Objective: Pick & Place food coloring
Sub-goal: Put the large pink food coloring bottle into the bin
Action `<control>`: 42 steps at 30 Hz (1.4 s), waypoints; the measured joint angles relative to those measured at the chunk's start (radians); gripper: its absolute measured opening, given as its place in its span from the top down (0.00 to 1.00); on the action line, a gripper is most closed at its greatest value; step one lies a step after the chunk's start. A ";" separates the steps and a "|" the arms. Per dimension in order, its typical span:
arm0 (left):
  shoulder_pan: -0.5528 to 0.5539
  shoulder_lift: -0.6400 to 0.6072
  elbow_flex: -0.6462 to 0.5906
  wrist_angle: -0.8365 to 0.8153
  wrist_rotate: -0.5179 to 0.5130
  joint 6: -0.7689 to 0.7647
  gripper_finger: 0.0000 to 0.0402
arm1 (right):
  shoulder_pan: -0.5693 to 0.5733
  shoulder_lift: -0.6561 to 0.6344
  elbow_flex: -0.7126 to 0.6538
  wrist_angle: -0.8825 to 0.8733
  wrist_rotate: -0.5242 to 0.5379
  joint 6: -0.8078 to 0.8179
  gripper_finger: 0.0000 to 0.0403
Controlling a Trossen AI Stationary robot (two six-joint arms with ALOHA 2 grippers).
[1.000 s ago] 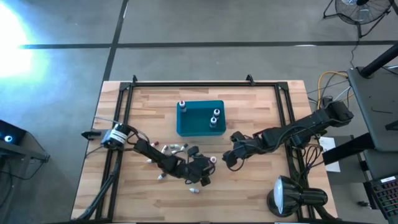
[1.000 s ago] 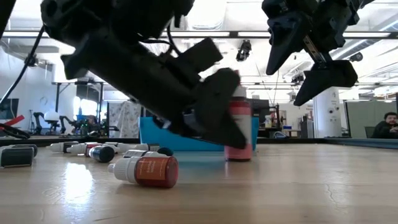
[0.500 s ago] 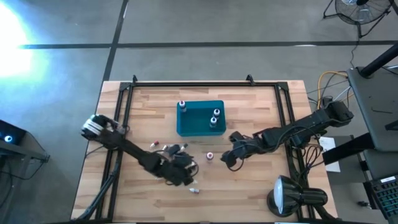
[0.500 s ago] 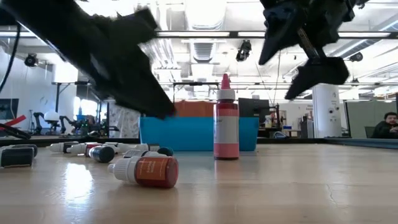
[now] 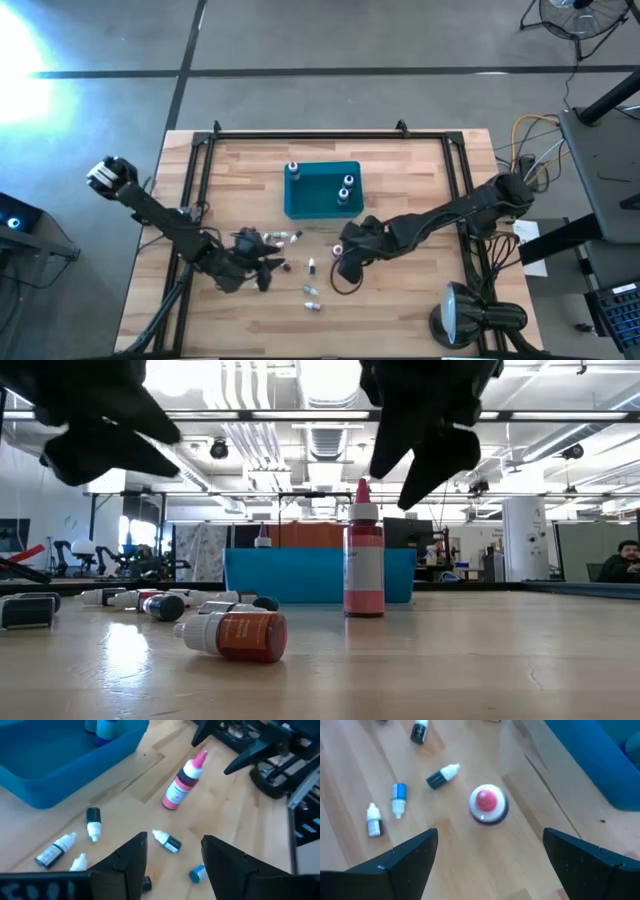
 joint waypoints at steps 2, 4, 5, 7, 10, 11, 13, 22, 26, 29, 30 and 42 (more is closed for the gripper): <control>-0.026 -0.034 -0.025 -0.029 -0.003 -0.023 0.59 | 0.010 0.005 0.011 -0.005 0.014 -0.017 0.13; -0.052 -0.056 -0.051 -0.078 -0.009 -0.050 0.59 | 0.021 0.007 0.011 -0.004 0.047 -0.030 0.15; -0.066 -0.062 -0.062 -0.085 -0.008 -0.066 0.59 | 0.024 0.006 0.010 -0.002 0.059 -0.038 0.15; -0.096 -0.076 -0.094 -0.103 -0.012 -0.091 0.59 | 0.025 0.006 0.007 0.014 0.075 -0.059 0.17; -0.141 -0.082 -0.141 -0.097 -0.014 -0.142 0.59 | 0.019 0.016 0.000 0.055 0.076 -0.123 0.19; -0.155 -0.085 -0.156 -0.098 -0.018 -0.164 0.59 | 0.016 0.020 0.000 0.077 0.075 -0.150 0.19; -0.183 -0.087 -0.178 -0.094 -0.030 -0.210 0.59 | 0.013 0.037 -0.002 0.109 0.074 -0.199 0.19; -0.242 -0.089 -0.202 -0.093 -0.041 -0.248 0.59 | 0.006 0.089 0.028 0.123 0.079 -0.205 0.19; -0.244 -0.089 -0.202 -0.093 -0.041 -0.247 0.59 | 0.002 0.094 0.028 0.115 0.099 -0.170 0.21; -0.244 -0.089 -0.202 -0.093 -0.041 -0.247 0.59 | 0.002 0.100 0.028 0.113 0.098 -0.169 0.26; -0.244 -0.089 -0.202 -0.093 -0.041 -0.247 0.59 | 0.002 0.101 0.027 0.114 0.098 -0.169 0.27; -0.244 -0.089 -0.202 -0.094 -0.044 -0.248 0.59 | -0.004 0.107 0.027 0.053 0.095 -0.128 0.53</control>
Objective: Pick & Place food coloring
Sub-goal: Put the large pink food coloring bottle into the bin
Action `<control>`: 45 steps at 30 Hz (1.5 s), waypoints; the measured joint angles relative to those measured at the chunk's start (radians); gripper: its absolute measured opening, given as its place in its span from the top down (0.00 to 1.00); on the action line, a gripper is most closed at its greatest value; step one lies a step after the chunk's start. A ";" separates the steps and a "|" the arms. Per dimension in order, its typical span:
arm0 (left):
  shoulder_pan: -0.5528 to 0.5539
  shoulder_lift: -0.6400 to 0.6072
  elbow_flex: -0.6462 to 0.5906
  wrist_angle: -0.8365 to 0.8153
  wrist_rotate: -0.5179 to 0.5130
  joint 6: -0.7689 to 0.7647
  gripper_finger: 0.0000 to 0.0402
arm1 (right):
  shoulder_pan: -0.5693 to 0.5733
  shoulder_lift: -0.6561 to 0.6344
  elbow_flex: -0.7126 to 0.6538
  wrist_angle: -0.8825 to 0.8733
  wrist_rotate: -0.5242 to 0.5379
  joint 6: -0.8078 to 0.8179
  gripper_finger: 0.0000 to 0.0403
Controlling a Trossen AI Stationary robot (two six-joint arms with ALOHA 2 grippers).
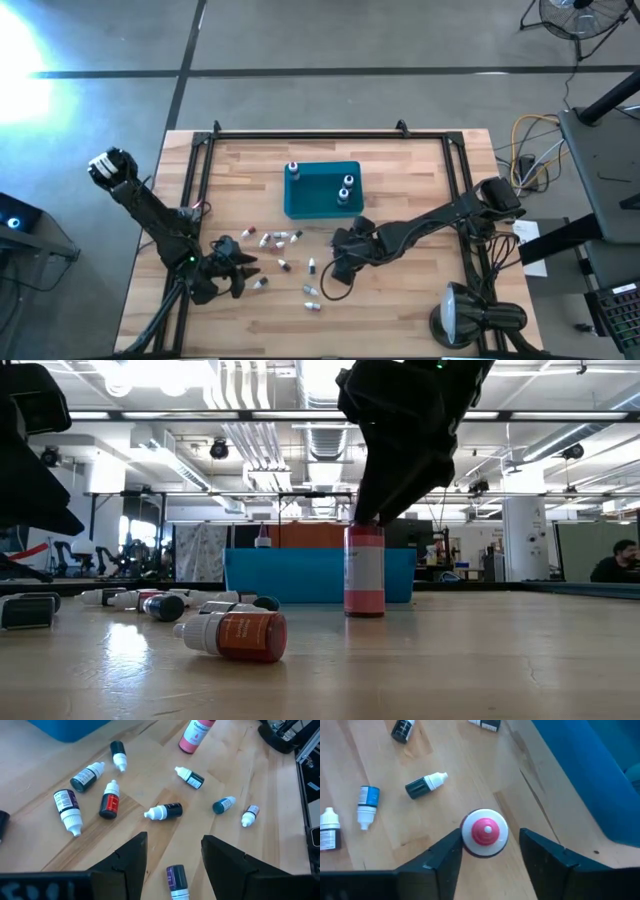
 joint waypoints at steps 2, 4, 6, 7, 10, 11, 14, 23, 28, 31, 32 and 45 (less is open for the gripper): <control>0.000 0.000 0.000 0.000 -0.006 0.000 0.59 | 0.000 0.000 0.000 0.000 -0.001 0.000 0.58; 0.000 0.000 0.000 0.000 -0.008 -0.001 0.59 | 0.000 0.000 0.000 0.000 -0.001 -0.001 0.62; 0.000 0.000 0.000 0.000 -0.009 -0.005 0.59 | -0.001 -0.001 0.001 0.000 -0.002 0.000 0.64; 0.000 0.000 0.000 0.000 -0.009 -0.005 0.59 | -0.002 -0.001 0.002 0.000 -0.002 0.000 0.66; 0.000 0.000 0.000 0.000 -0.012 -0.006 0.59 | -0.004 -0.001 0.005 0.000 -0.003 0.000 0.67; 0.000 0.000 0.000 0.000 -0.015 -0.006 0.59 | -0.006 -0.001 0.005 0.000 -0.004 0.000 0.67; 0.000 0.000 0.000 0.000 -0.016 -0.006 0.59 | -0.010 -0.002 0.007 0.000 -0.005 0.000 0.64; 0.000 0.000 0.000 0.000 -0.016 -0.010 0.59 | -0.015 -0.003 0.013 0.002 -0.005 -0.004 0.53; 0.000 0.000 0.000 -0.001 -0.016 -0.011 0.59 | -0.015 -0.003 0.016 0.002 -0.004 -0.002 0.56; 0.000 0.000 0.000 -0.003 -0.016 -0.011 0.59 | -0.016 -0.003 0.023 0.003 -0.004 -0.003 0.62; 0.000 0.000 0.000 -0.004 -0.016 -0.011 0.59 | -0.017 -0.003 0.026 0.002 -0.004 -0.003 0.65; 0.000 0.000 0.000 -0.009 -0.016 -0.013 0.59 | -0.093 -0.005 0.159 -0.041 0.019 -0.007 0.77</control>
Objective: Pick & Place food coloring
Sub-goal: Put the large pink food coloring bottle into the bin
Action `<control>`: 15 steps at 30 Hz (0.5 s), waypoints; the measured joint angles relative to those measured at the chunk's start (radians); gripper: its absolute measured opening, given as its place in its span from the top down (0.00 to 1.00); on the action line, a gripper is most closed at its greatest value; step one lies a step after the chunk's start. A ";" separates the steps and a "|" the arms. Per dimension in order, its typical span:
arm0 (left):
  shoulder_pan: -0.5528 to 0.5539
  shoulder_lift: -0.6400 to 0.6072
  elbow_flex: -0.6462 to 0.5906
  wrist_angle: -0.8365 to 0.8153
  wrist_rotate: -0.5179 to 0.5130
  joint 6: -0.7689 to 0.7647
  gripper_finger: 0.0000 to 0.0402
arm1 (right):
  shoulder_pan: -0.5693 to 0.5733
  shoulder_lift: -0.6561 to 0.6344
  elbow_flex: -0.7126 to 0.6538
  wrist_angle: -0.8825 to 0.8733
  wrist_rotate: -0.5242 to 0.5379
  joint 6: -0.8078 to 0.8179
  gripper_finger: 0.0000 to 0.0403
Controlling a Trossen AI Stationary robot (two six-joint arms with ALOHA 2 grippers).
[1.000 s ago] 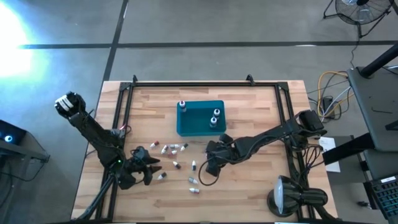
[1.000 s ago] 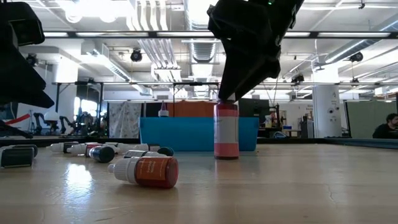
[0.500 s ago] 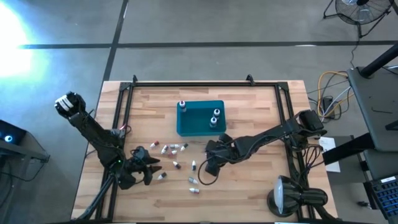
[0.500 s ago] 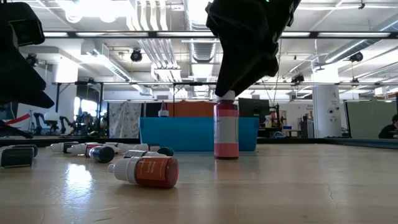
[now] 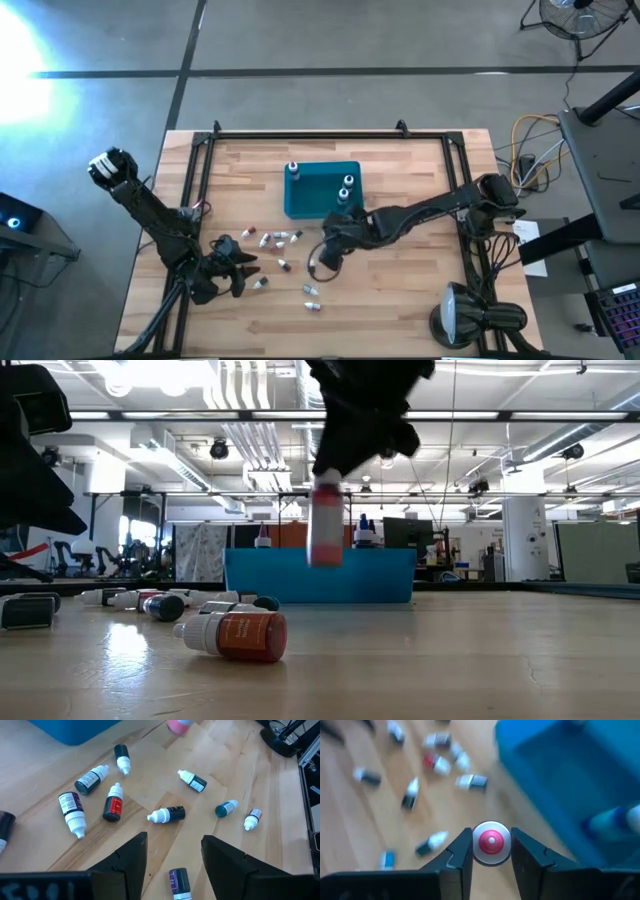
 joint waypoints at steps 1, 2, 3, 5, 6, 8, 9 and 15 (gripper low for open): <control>0.000 0.000 0.000 0.000 0.000 -0.002 0.59 | -0.013 -0.001 0.034 -0.026 0.019 -0.012 0.77; 0.000 0.000 0.000 0.000 0.000 -0.002 0.59 | -0.028 -0.003 0.069 -0.051 0.039 -0.031 0.77; 0.000 0.000 0.000 0.000 0.000 -0.002 0.59 | -0.046 -0.004 0.109 -0.074 0.059 -0.056 0.77; 0.000 0.000 0.000 0.000 0.000 -0.002 0.59 | -0.086 -0.007 0.182 -0.111 0.091 -0.103 0.77; 0.000 0.000 0.000 0.000 0.000 -0.002 0.59 | -0.110 -0.007 0.214 -0.124 0.097 -0.123 0.77; 0.000 0.000 0.000 0.000 0.000 -0.002 0.59 | -0.164 -0.008 0.260 -0.145 0.099 -0.152 0.77; 0.000 0.000 0.000 0.000 0.000 -0.002 0.59 | -0.193 -0.008 0.273 -0.152 0.100 -0.165 0.77; 0.001 0.000 0.000 0.000 -0.023 -0.006 0.59 | -0.377 0.007 0.240 -0.201 -0.035 -0.180 0.77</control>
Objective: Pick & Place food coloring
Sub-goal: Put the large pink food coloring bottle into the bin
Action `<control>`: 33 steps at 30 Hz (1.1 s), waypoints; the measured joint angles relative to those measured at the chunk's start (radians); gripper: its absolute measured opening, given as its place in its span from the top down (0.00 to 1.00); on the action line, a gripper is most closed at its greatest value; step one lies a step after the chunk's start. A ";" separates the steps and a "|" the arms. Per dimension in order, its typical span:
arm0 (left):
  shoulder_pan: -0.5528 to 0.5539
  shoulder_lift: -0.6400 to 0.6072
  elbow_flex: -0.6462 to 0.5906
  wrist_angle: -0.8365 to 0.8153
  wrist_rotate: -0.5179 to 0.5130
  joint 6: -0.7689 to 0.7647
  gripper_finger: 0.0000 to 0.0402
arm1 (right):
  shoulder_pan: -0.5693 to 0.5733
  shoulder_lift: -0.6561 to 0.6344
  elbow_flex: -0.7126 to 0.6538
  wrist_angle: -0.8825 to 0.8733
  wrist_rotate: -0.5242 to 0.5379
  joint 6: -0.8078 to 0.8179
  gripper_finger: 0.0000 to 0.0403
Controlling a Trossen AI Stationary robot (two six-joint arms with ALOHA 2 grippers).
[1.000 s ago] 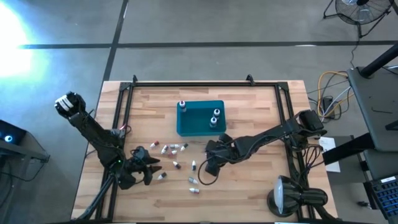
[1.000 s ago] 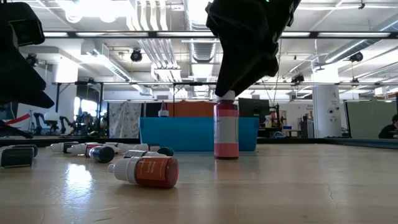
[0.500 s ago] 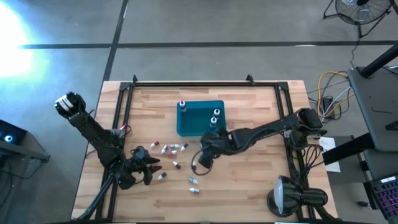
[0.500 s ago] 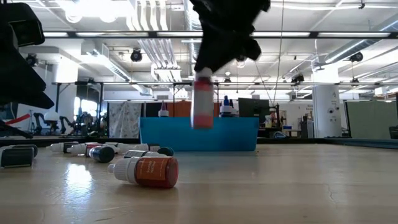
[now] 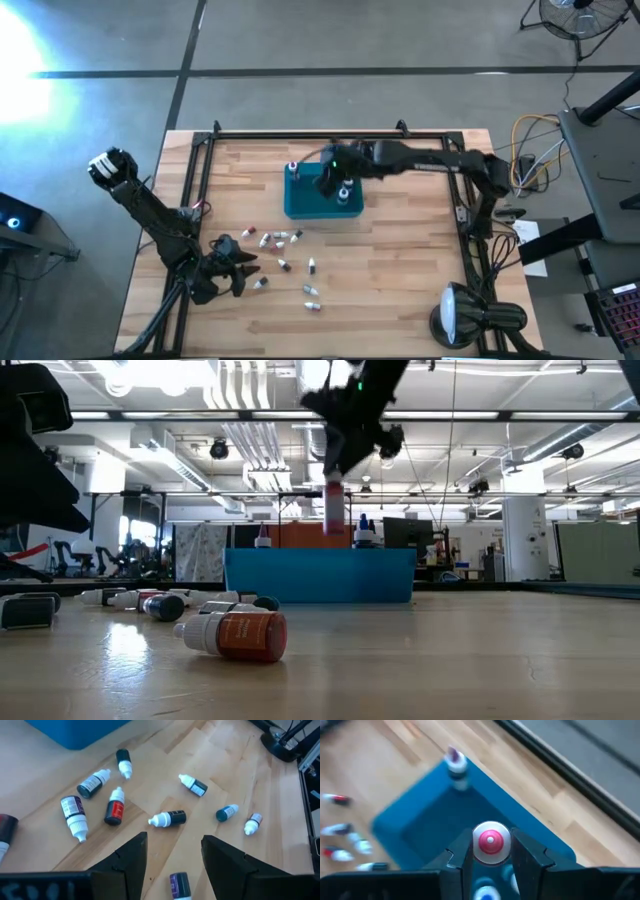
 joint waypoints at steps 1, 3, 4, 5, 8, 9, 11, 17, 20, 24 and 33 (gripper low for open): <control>0.000 0.000 0.000 0.000 -0.011 0.000 0.59 | -0.021 0.008 -0.011 0.001 -0.013 -0.007 0.77; 0.000 0.000 0.000 0.000 -0.032 0.000 0.59 | -0.049 0.028 -0.022 0.005 -0.021 -0.045 0.77; 0.000 0.000 -0.001 -0.001 -0.042 -0.002 0.59 | -0.058 0.041 -0.023 0.011 -0.025 -0.060 0.77; 0.000 0.000 -0.001 -0.001 -0.046 -0.008 0.59 | -0.068 0.053 -0.023 0.022 -0.027 -0.069 0.77; 0.000 0.000 -0.001 -0.002 -0.048 -0.021 0.59 | -0.092 0.088 -0.023 0.042 -0.038 -0.080 0.77; 0.000 0.000 -0.001 -0.001 -0.048 -0.022 0.59 | -0.099 0.099 -0.023 0.046 -0.039 -0.085 0.77; 0.000 0.000 -0.001 -0.002 -0.048 -0.023 0.59 | -0.108 0.120 -0.023 0.044 -0.038 -0.088 0.77; 0.000 0.000 -0.001 -0.006 -0.048 -0.025 0.59 | -0.114 0.175 -0.024 0.070 -0.103 -0.087 0.77; 0.000 0.000 -0.001 -0.007 -0.048 -0.025 0.59 | -0.116 0.189 -0.025 0.102 -0.132 -0.073 0.77; 0.000 0.000 -0.001 -0.011 -0.048 -0.026 0.59 | -0.116 0.190 -0.027 0.110 -0.134 -0.069 0.76; 0.000 0.000 -0.001 -0.021 -0.048 -0.027 0.59 | -0.129 0.180 -0.032 0.118 -0.085 -0.051 0.83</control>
